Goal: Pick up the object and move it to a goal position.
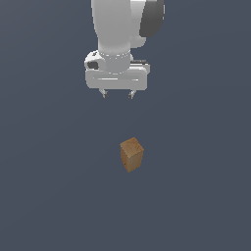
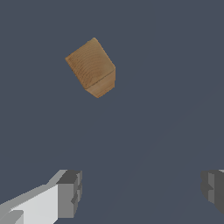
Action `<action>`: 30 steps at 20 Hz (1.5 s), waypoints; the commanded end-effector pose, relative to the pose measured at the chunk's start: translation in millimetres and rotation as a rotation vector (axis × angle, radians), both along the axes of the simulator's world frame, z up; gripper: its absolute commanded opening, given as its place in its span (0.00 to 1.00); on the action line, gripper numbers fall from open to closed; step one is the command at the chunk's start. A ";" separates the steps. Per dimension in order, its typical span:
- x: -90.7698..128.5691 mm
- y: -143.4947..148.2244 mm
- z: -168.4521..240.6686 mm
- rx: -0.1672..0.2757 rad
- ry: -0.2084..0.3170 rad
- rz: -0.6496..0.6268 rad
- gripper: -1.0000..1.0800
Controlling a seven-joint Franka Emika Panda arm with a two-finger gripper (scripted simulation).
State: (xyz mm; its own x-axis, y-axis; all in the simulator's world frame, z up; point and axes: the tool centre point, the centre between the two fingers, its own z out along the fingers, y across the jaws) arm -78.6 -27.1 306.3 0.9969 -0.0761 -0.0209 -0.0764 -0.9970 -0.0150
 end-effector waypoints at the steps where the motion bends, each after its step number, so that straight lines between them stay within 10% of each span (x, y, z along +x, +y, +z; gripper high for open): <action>1: 0.0 0.0 0.0 0.000 0.000 0.000 0.96; 17: 8.8 -4.0 -2.0 -0.022 0.008 0.017 0.96; 30: 71.6 18.2 -43.8 -0.027 -0.004 0.274 0.96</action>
